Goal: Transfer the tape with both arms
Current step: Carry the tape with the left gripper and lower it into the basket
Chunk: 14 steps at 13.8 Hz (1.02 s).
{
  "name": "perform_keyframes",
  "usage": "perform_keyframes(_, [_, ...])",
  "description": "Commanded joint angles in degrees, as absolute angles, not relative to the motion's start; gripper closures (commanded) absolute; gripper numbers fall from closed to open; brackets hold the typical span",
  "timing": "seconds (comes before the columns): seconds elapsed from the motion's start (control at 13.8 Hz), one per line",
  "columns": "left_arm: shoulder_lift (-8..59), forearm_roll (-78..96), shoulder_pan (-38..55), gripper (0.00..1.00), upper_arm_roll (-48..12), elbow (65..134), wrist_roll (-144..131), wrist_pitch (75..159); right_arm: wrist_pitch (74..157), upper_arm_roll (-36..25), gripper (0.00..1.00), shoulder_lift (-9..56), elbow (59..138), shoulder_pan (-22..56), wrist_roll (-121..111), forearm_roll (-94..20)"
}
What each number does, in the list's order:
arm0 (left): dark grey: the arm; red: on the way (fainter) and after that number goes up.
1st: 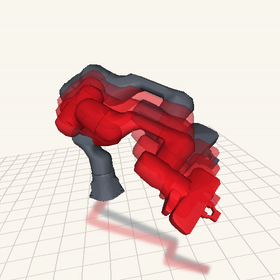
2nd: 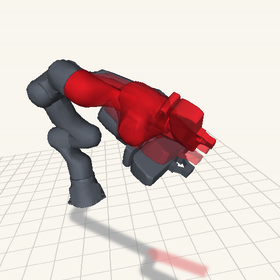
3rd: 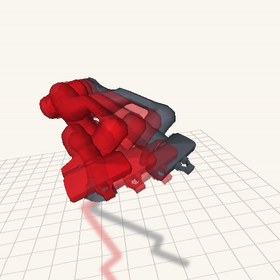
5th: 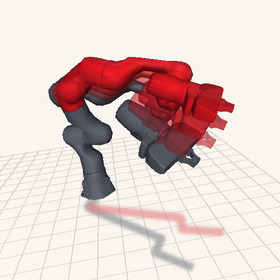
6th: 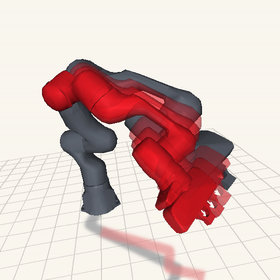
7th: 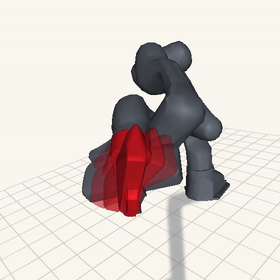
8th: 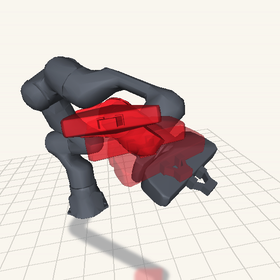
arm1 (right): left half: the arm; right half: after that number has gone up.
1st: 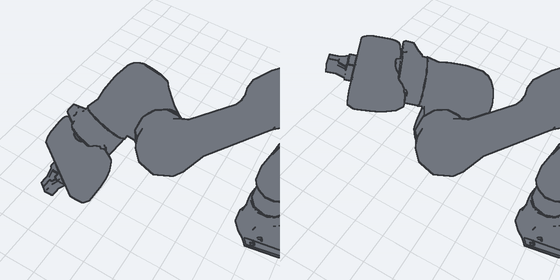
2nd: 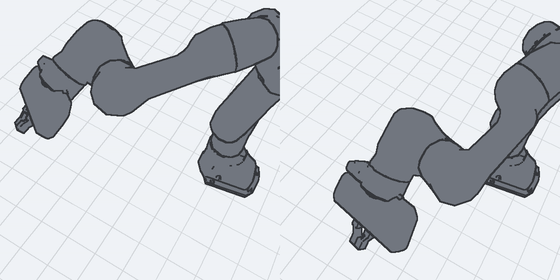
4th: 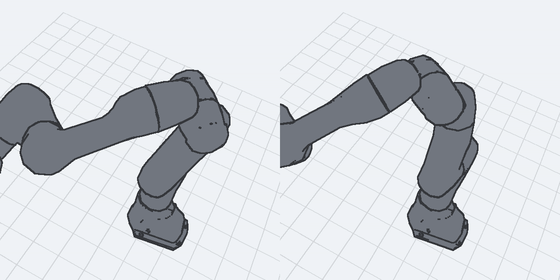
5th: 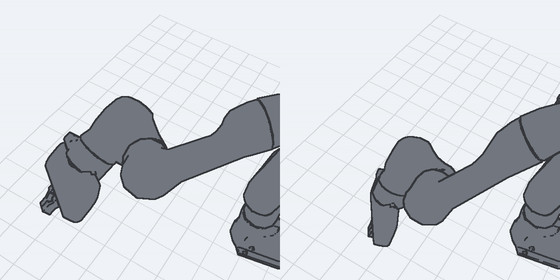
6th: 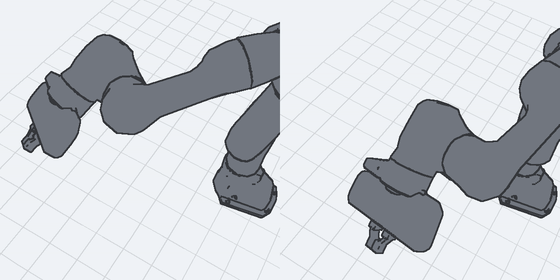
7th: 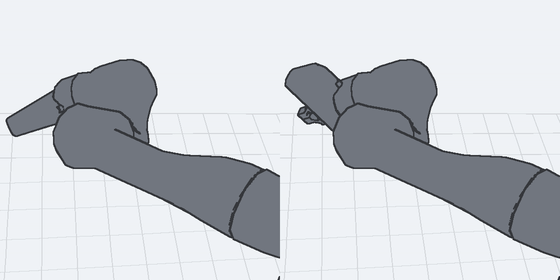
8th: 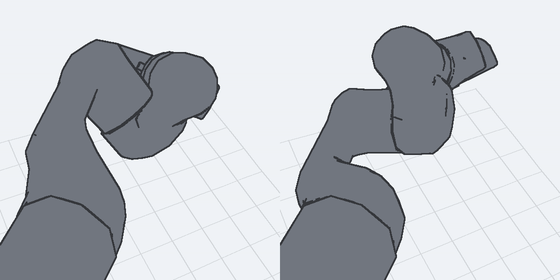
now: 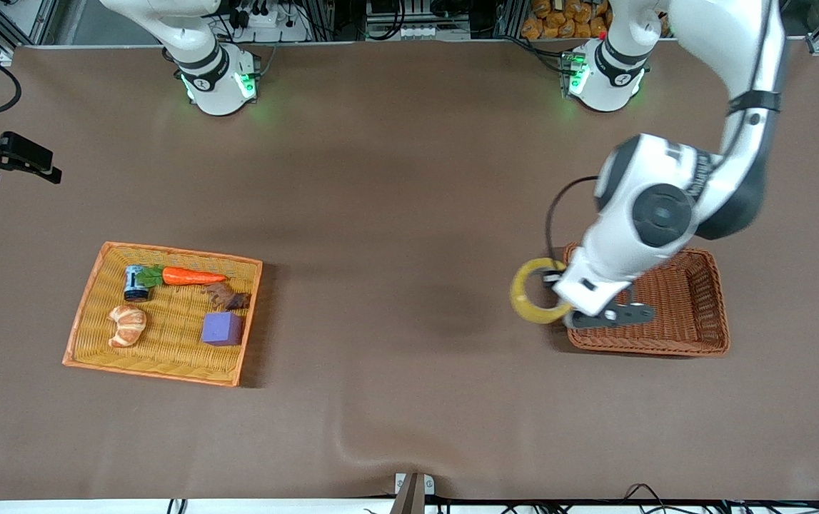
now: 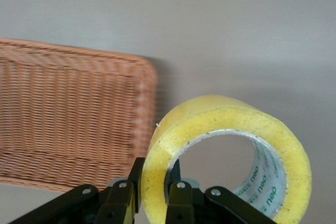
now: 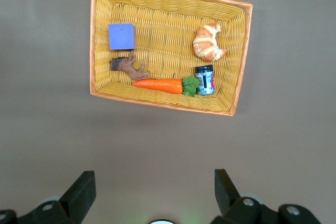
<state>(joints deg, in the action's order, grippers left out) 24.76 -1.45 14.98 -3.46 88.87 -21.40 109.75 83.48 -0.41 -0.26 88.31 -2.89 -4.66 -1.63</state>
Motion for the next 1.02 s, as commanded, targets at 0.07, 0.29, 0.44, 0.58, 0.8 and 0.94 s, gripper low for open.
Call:
perform_keyframes(0.07, [22.85,-2.55,6.53,1.00,-4.57,96.14,-11.36,111.70,83.14,-0.26,0.00,0.44,86.66,-2.72,-4.57,-1.50])
perform_keyframes(0.29, [24.16,-2.64,2.65,1.00,-4.40,100.62,-4.68,116.96,83.50,-0.35,0.00,0.53,86.66,-3.16,-4.92,-1.32])
perform_keyframes(0.44, [26.27,-2.64,-0.69,1.00,-4.48,102.65,0.94,122.14,83.50,-0.35,0.00,0.53,86.66,-3.08,-5.10,-1.58])
perform_keyframes(0.58, [27.33,-2.64,-1.06,1.00,-4.40,102.40,2.64,122.87,83.41,-0.35,0.00,0.53,86.66,-2.99,-5.10,-1.50])
perform_keyframes(0.8, [26.02,-2.64,-1.32,0.00,-4.31,101.78,4.56,122.17,83.50,-0.35,0.00,0.62,86.66,-3.34,-5.27,-1.41])
perform_keyframes(0.94, [23.74,-2.64,-1.06,0.00,-4.13,97.67,5.80,116.67,83.50,-0.35,0.00,0.62,86.66,-3.34,-5.36,-1.41])
